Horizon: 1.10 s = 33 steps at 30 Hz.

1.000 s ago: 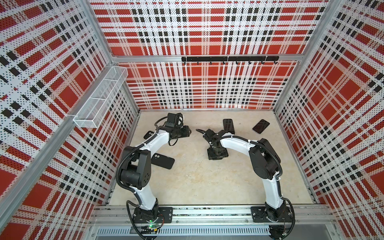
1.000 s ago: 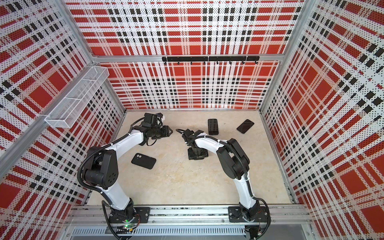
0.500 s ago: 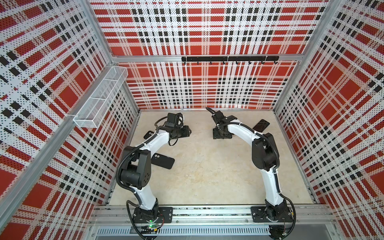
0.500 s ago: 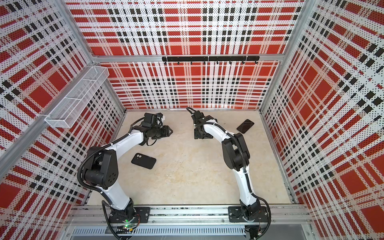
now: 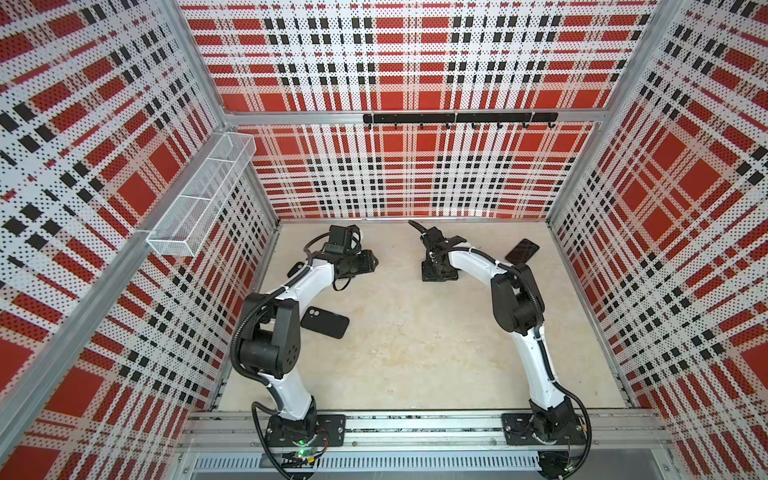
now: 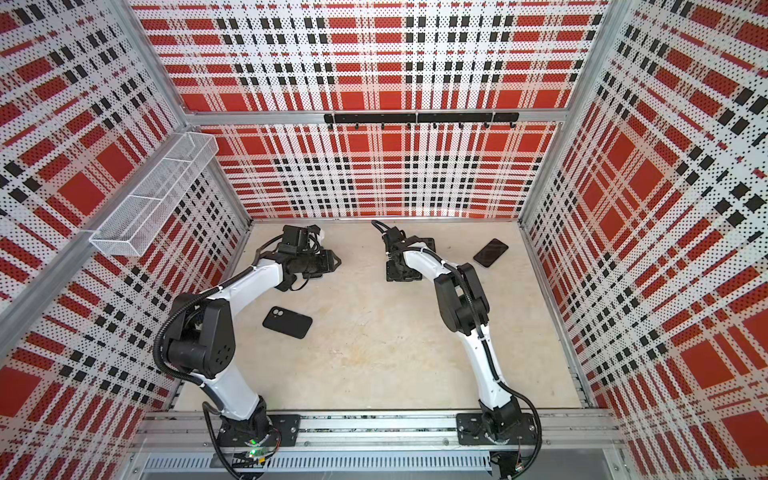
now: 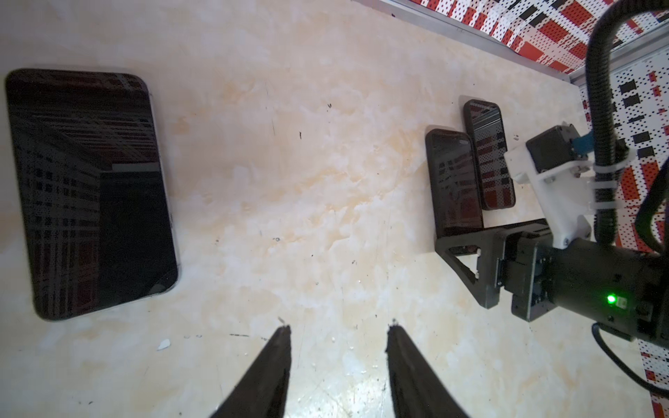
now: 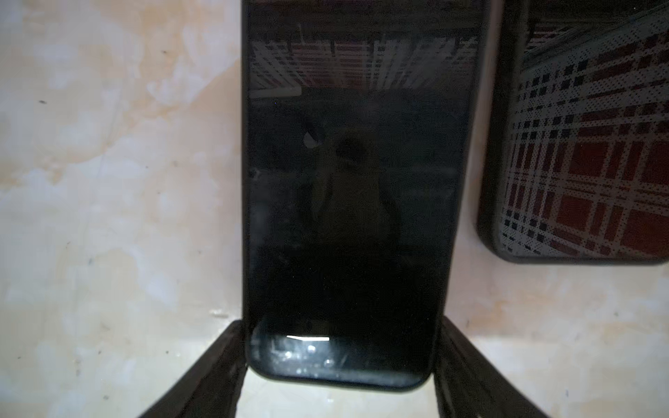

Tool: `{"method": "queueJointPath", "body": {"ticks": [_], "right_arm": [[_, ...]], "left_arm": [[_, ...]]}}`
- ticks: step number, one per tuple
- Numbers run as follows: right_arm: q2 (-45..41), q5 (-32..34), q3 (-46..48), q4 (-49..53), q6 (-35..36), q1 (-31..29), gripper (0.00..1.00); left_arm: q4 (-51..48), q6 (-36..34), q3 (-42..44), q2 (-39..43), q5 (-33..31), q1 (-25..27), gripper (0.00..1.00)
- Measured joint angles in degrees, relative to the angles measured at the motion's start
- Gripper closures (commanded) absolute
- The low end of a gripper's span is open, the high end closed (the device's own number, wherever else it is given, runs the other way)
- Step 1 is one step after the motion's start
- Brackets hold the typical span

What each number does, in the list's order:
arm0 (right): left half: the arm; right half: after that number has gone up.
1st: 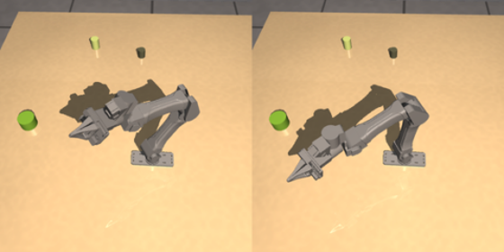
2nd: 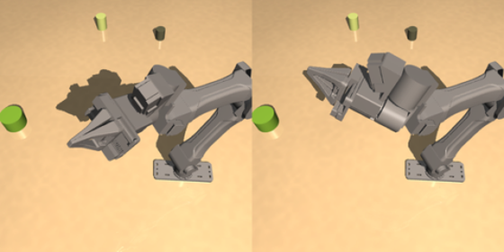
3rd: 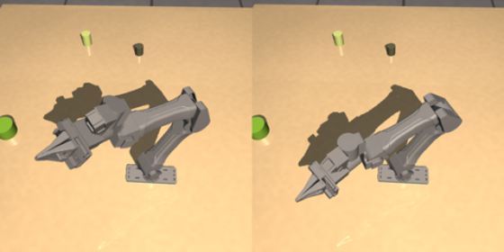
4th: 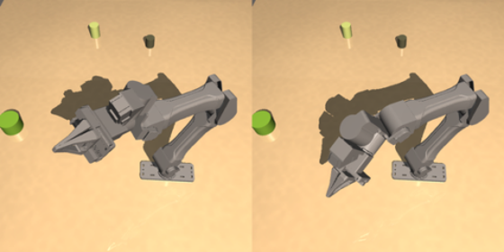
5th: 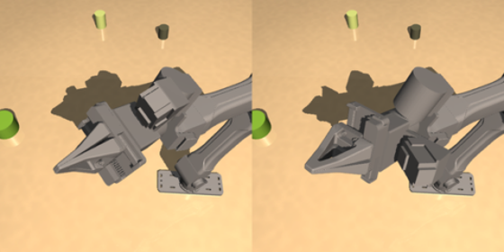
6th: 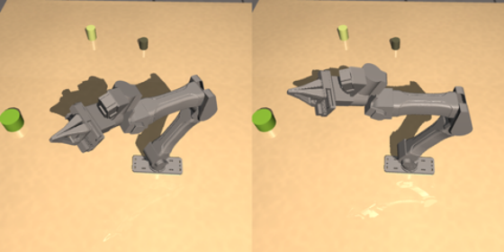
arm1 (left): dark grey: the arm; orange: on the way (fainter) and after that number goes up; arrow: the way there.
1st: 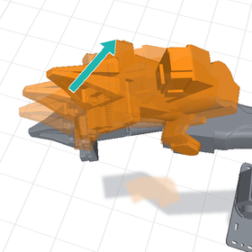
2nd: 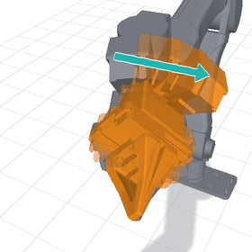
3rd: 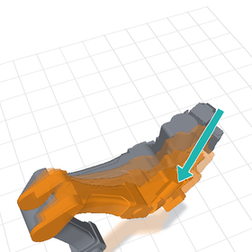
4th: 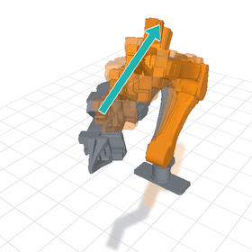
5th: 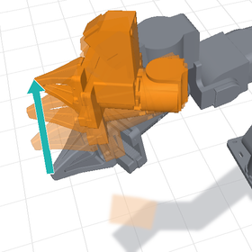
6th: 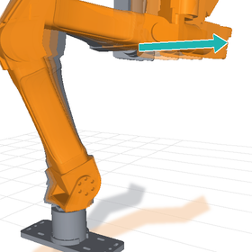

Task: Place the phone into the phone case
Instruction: 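Carry the black phone farther away and set it beside another phone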

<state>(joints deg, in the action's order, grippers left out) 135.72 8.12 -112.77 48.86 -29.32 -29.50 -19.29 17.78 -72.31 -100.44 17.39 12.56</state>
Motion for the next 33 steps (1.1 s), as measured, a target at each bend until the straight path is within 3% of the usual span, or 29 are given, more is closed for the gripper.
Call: {"method": "queueJointPath", "body": {"ticks": [15,22,26,29,33], "right_arm": [[3.78,0.63,-5.90,-0.31,0.98,0.87,0.26],[4.11,0.63,-6.45,-0.76,1.55,1.03,0.01],[3.72,0.07,-6.14,-0.83,2.43,1.18,0.00],[0.66,0.02,-3.13,-0.55,2.67,1.29,0.00],[-10.32,2.43,4.55,-0.37,3.87,1.90,0.00]], "left_arm": [[0.00,0.00,0.00,0.00,0.42,-0.26,0.53],[0.00,0.02,0.00,0.00,0.46,-0.26,0.53],[0.00,0.02,0.00,0.00,0.61,-0.26,0.53],[0.00,0.00,0.00,0.00,0.61,-0.26,0.53],[0.00,0.00,0.00,0.00,0.66,-0.26,0.53]]}}
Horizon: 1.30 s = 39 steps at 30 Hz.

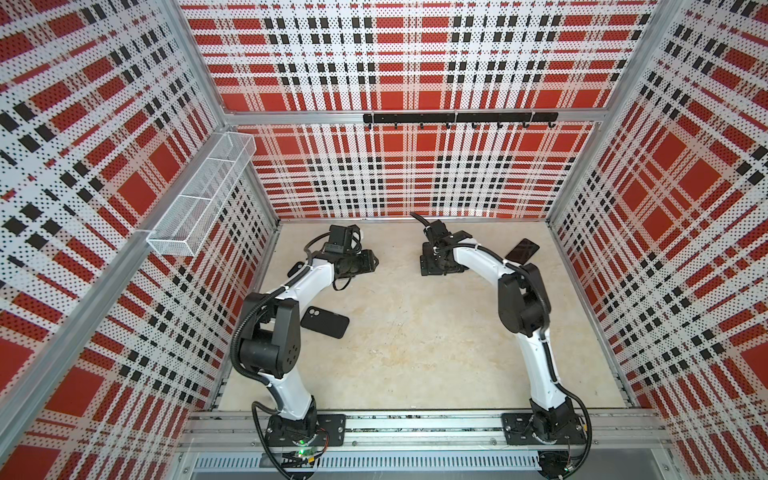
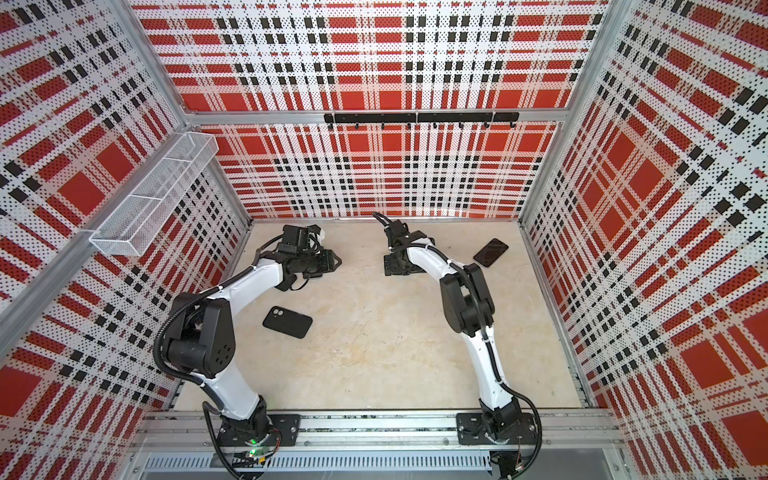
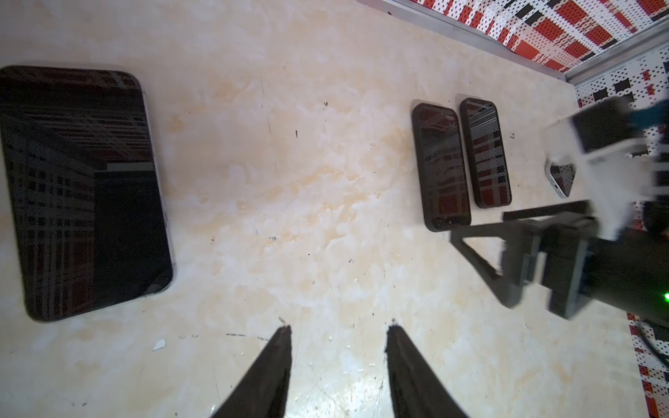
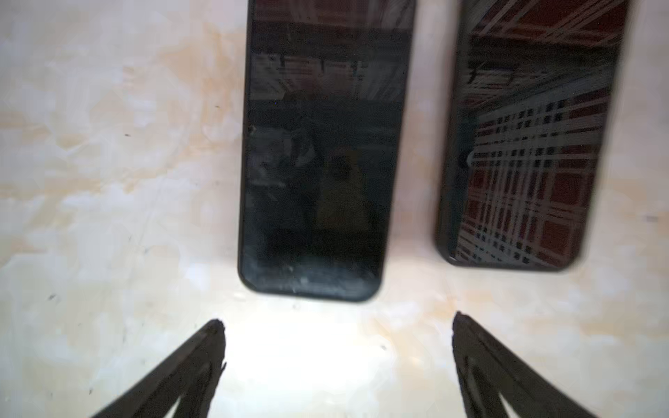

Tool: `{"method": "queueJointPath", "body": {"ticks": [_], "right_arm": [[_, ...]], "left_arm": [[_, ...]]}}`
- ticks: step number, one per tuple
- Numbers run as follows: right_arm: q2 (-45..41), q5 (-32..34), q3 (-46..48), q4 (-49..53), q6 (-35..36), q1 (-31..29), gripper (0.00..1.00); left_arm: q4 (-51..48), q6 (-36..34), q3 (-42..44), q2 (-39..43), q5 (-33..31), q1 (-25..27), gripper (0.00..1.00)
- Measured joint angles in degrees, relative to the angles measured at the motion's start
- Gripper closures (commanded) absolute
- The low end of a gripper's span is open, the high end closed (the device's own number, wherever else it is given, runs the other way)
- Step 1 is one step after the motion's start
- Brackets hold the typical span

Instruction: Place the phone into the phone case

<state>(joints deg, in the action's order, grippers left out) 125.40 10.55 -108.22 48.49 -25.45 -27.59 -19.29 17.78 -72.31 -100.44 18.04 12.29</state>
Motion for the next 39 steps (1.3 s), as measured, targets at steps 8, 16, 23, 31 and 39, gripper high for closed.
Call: {"method": "queueJointPath", "body": {"ticks": [8,16,23,31,39], "right_arm": [[-21.64,-2.56,11.47,-4.59,1.44,15.74,0.02],[-24.81,-5.62,23.87,-6.43,1.90,22.69,0.07],[-25.66,-10.43,30.42,-9.05,2.21,22.08,0.07],[-25.68,-14.32,31.45,-10.99,3.67,22.08,0.06],[-26.73,-14.88,31.63,-12.02,5.27,22.14,0.06]], "left_arm": [[0.00,-0.04,0.00,0.00,0.07,0.00,0.53],[-6.34,-3.43,-2.08,-0.48,-9.68,-0.94,0.51],[-13.97,-4.81,6.34,5.46,-19.30,-4.07,0.52],[-17.97,0.52,19.37,13.86,-17.20,1.55,0.54],[-20.28,3.65,19.39,10.45,-18.56,6.45,0.55]]}}
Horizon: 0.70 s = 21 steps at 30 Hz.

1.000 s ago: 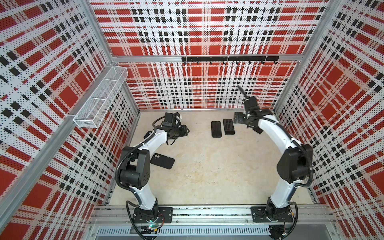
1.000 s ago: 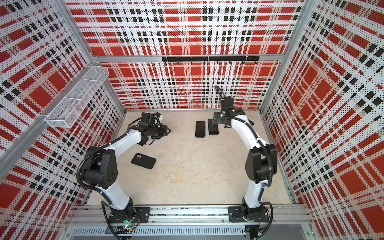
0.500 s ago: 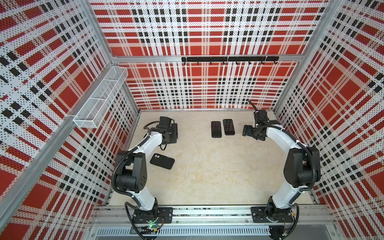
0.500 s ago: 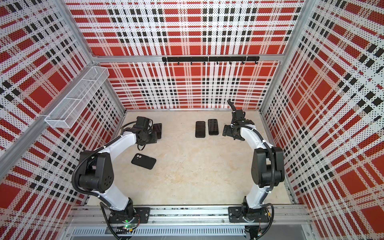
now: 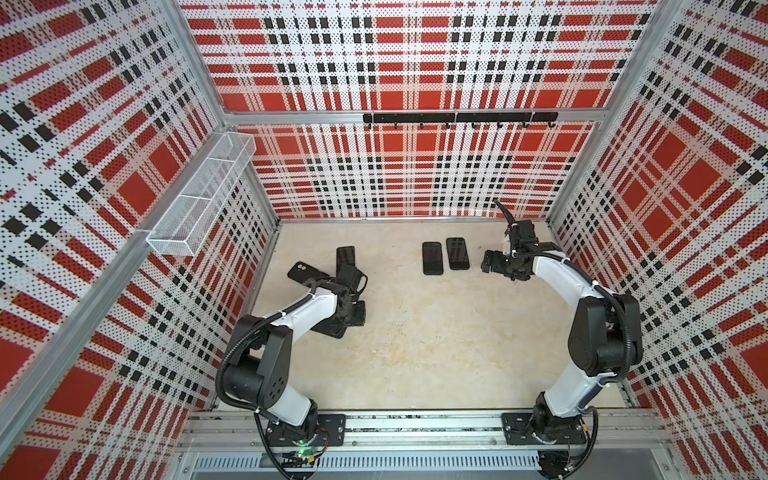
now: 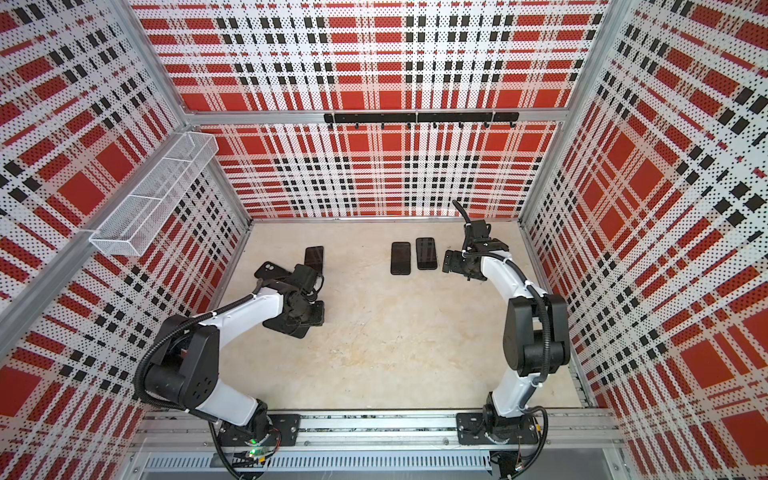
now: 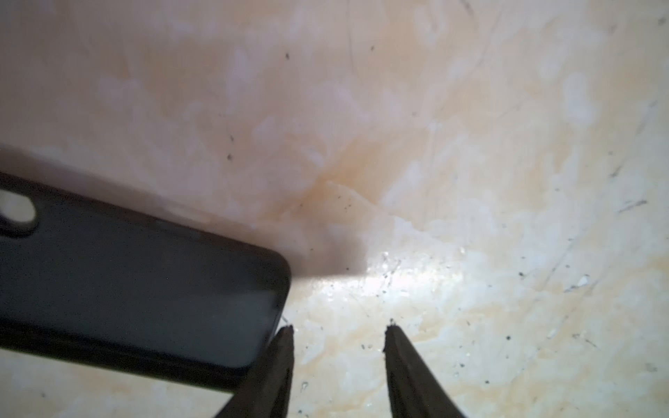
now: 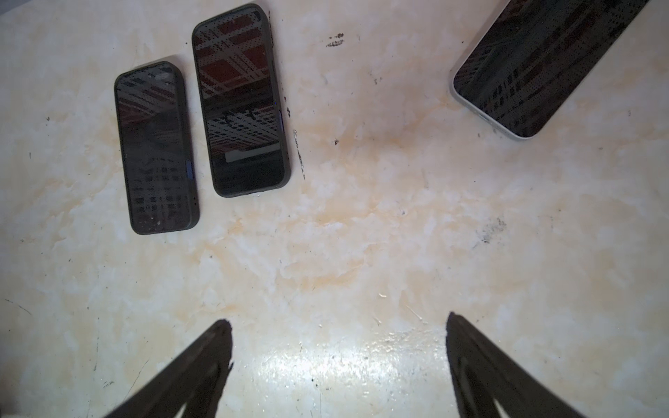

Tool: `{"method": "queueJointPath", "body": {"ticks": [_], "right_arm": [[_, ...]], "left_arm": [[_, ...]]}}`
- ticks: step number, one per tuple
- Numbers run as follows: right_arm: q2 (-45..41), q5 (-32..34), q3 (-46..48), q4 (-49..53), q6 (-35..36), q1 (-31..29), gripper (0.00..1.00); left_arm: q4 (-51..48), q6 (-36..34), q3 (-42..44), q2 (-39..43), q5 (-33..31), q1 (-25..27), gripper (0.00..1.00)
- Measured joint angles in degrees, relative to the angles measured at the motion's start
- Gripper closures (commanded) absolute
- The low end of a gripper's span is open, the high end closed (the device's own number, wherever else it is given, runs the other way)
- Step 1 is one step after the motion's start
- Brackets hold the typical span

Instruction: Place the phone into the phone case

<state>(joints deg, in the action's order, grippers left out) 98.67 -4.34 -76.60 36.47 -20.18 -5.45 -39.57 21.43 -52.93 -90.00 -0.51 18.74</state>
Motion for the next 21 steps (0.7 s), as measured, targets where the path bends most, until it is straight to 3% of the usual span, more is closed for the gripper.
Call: {"method": "queueJointPath", "body": {"ticks": [5,12,21], "right_arm": [[-1.18,-0.22,0.28,-0.02,0.46,0.00,0.06],[-2.10,-1.40,1.73,-0.13,0.39,0.00,0.06],[-5.40,-1.90,2.56,-0.02,0.26,0.00,0.06]], "left_arm": [[0.13,1.79,0.22,0.61,-1.49,-0.28,0.47],[1.92,2.34,2.21,0.52,0.63,-3.72,0.48],[3.30,2.84,2.47,-0.22,1.01,-3.91,0.67]]}}
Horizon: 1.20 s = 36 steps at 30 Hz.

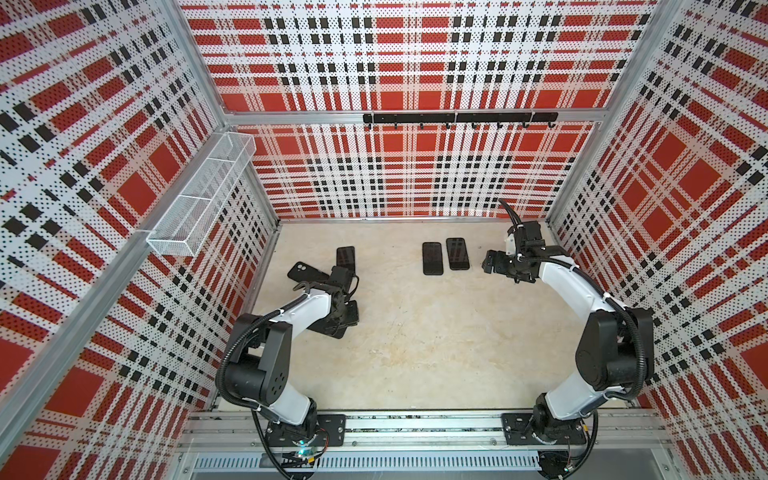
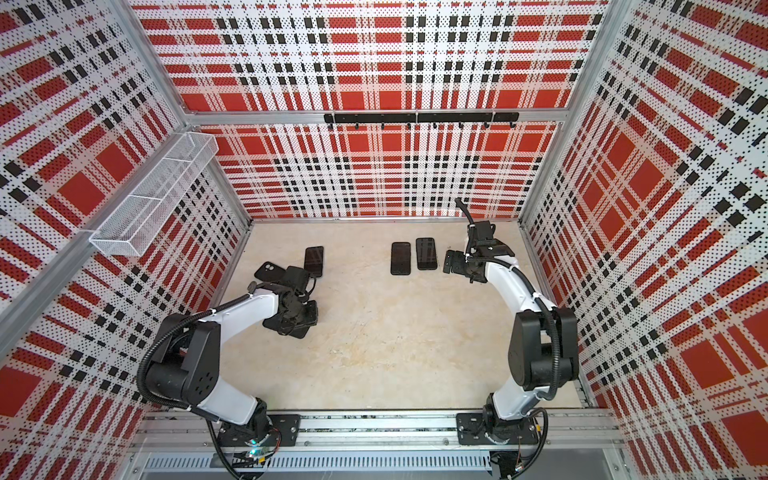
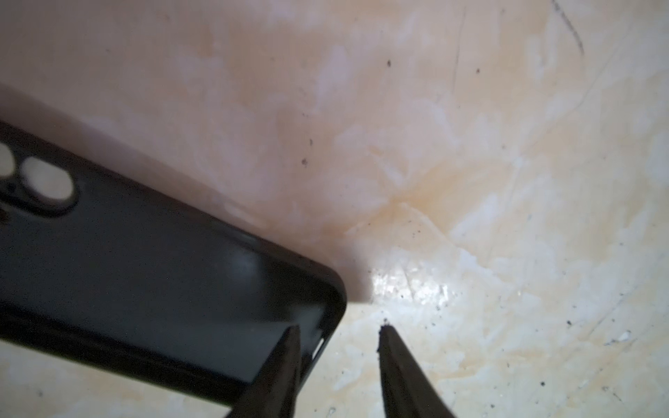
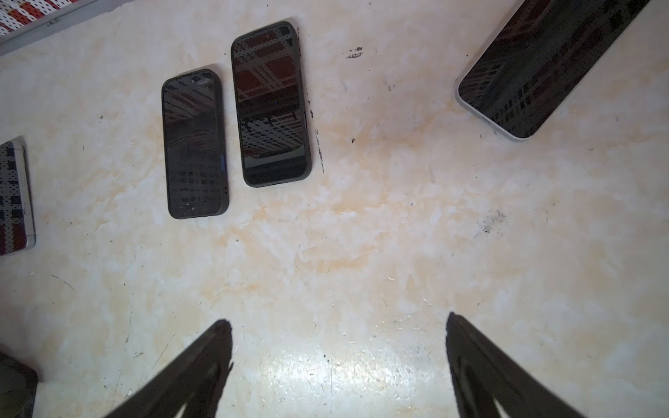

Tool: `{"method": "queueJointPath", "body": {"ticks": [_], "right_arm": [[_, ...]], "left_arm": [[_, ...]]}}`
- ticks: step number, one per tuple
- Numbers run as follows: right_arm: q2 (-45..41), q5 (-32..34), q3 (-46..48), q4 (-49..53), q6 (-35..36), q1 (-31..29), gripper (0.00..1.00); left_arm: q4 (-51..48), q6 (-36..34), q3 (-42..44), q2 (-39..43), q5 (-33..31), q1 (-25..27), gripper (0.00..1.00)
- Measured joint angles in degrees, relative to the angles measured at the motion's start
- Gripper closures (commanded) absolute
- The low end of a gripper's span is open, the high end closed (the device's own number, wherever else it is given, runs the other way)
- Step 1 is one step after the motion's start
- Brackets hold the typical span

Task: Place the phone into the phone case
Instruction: 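Grasp the empty black phone case by its edge with the left gripper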

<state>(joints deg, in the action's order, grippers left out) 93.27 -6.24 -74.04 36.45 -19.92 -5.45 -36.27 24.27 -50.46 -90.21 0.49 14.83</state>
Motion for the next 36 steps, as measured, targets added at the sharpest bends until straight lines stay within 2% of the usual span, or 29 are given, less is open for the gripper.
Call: {"method": "queueJointPath", "body": {"ticks": [2,7,13,20,31,36], "right_arm": [[-0.24,0.00,0.02,-0.04,0.00,0.00,0.06],[-0.28,0.02,0.02,-0.04,0.13,0.00,0.06],[-0.31,0.26,0.07,0.04,0.68,0.00,0.05],[-0.46,0.26,0.11,0.02,0.94,0.00,0.05],[-1.46,0.02,2.89,-0.81,1.49,0.02,0.05],[-2.01,0.02,3.65,-1.38,1.70,0.42,0.03]], "left_arm": [[0.04,0.13,0.22,-0.26,0.00,0.11,0.70],[0.46,0.46,0.26,-2.05,-0.57,1.01,0.70],[0.46,1.16,0.26,-2.25,-2.12,1.79,0.88],[1.55,2.95,-1.57,-3.82,-0.46,5.97,0.96],[5.53,10.05,-18.03,-9.05,4.31,18.14,0.99],[7.34,12.63,-28.79,-15.37,6.12,23.80,1.00]]}}
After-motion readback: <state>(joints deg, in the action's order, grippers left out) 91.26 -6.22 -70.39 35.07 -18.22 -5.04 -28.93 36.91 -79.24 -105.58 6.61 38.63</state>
